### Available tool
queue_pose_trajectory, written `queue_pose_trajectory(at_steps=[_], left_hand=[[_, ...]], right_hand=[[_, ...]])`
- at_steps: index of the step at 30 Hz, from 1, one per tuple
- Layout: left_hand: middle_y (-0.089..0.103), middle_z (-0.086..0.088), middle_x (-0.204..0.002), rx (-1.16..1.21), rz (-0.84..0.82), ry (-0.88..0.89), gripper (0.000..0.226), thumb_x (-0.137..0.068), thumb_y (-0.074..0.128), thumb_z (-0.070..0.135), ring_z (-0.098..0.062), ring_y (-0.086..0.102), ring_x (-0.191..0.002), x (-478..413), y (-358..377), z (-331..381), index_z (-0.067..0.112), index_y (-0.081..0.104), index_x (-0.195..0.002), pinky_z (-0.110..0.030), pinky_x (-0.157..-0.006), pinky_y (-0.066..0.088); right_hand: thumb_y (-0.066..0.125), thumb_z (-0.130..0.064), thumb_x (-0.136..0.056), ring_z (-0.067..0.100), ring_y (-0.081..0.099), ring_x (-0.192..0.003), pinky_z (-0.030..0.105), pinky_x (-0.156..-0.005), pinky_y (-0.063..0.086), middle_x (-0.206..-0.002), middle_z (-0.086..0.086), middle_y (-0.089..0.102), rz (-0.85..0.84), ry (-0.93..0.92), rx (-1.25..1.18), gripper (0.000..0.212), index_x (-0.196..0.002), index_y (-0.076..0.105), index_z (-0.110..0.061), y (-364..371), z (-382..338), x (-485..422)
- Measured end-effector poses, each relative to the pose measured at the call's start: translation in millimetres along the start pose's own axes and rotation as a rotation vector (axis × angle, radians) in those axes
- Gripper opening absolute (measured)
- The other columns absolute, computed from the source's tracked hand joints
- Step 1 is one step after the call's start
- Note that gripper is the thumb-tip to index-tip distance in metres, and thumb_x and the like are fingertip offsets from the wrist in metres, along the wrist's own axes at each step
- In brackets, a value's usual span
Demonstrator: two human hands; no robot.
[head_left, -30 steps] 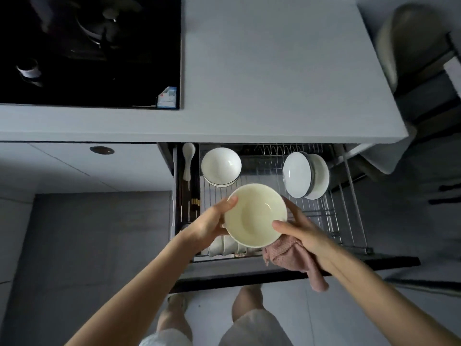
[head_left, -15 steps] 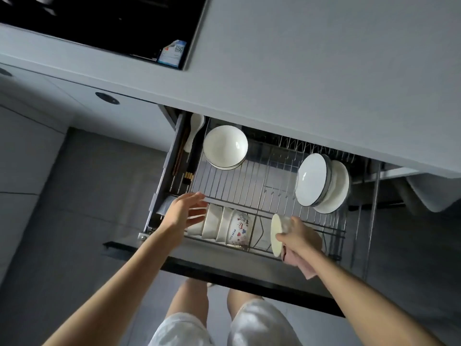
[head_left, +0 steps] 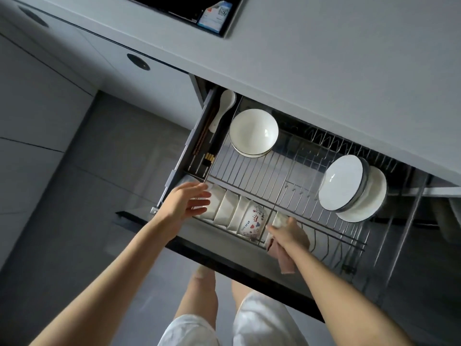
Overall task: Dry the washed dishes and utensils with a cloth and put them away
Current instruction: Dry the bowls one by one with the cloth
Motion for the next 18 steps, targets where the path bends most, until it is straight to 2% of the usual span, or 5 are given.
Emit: queue_pose_trajectory(at_steps=[3,10,12,15,18], left_hand=[[0.067,-0.009,-0.096,0.008,-0.002,0.014,0.020,-0.093,0.055,0.019,-0.022,0.064,-0.087,10,-5,0,0.008,0.064,-0.107,-0.033,-0.078,0.053],[0.066,-0.008,-0.089,0.073,-0.019,0.068,0.010,-0.091,0.058,0.017,-0.021,0.062,-0.077,39,-28,18,0.011,0.065,-0.095,-0.035,-0.079,0.052],[0.065,-0.009,-0.094,0.063,-0.043,0.113,0.010,-0.091,0.060,0.020,-0.022,0.061,-0.082,54,-43,23,0.014,0.065,-0.097,-0.034,-0.080,0.053],[0.065,-0.003,-0.110,0.058,-0.082,0.168,0.036,-0.079,0.067,0.042,-0.019,0.061,-0.103,78,-79,31,0.028,0.061,-0.111,-0.035,-0.087,0.053],[0.067,-0.001,-0.115,0.177,-0.111,0.264,0.049,-0.076,0.067,0.045,-0.021,0.063,-0.107,106,-132,40,0.029,0.057,-0.122,-0.038,-0.090,0.052]], right_hand=[[0.061,-0.072,-0.072,0.029,0.066,-0.090,0.030,-0.065,0.050,-0.109,0.008,0.066,0.017,-0.009,0.013,0.083,-0.128,0.042,-0.014,-22,-2,9],[0.057,-0.075,-0.070,0.023,0.064,-0.095,0.033,-0.075,0.054,-0.117,0.004,0.059,0.030,-0.249,-0.295,0.087,-0.132,0.041,-0.016,-85,-80,76],[0.062,-0.074,-0.067,0.020,0.061,-0.097,0.035,-0.081,0.052,-0.110,0.001,0.059,-0.047,-0.326,-0.463,0.077,-0.120,0.052,-0.018,-88,-122,103],[0.070,-0.073,-0.060,0.021,0.061,-0.077,0.032,-0.069,0.050,-0.082,0.005,0.065,-0.257,-0.450,-0.670,0.068,-0.086,0.061,-0.011,-80,-200,157],[0.075,-0.041,-0.078,0.018,0.067,-0.082,0.028,-0.071,0.052,-0.096,0.009,0.071,-0.437,-0.562,-0.747,0.046,-0.107,0.062,-0.007,-58,-274,225]])
Point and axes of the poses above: each hand's wrist, its own x-axis away from the middle knuckle, its own y-axis out of the palm, z = x × y, the point moved 2 cm from there along -x, towards the middle knuckle
